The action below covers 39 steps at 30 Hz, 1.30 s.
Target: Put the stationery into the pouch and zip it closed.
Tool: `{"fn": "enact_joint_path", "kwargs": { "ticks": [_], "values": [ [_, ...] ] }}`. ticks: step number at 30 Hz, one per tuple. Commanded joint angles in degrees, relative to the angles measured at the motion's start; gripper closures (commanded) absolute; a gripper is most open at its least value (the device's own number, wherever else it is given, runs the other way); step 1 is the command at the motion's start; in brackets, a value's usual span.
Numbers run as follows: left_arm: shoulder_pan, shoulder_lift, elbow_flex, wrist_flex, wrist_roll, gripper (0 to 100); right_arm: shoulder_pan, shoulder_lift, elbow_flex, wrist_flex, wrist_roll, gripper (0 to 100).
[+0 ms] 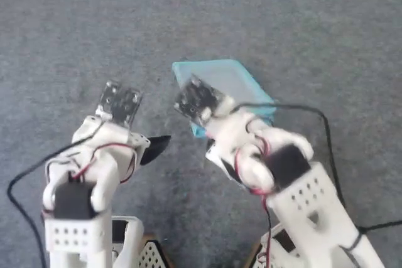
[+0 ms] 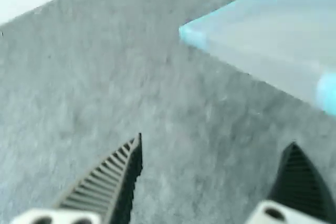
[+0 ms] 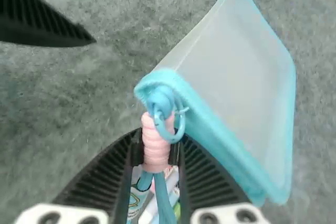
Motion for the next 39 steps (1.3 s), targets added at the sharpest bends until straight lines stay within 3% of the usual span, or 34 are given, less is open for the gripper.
{"fn": "enact_joint_path", "kwargs": {
  "ticks": [1, 9, 20, 39],
  "values": [
    [3.7, -10.8, 1.5, -1.5, 4.3, 61, -0.2, -3.6, 4.3, -6.2, -3.8, 99.2],
    [10.5, -15.3, 6.6, -3.8, 5.5, 61, -0.2, 3.6, 3.8, -9.6, -6.7, 99.2],
    [10.7, -15.3, 16.2, -14.5, 12.5, 61, -0.7, 5.4, -1.1, -4.8, -10.6, 99.2],
    [14.9, -15.2, 20.1, -17.0, 12.3, 61, -5.8, 5.4, -1.1, -5.1, -10.4, 99.2]
  ]
}}
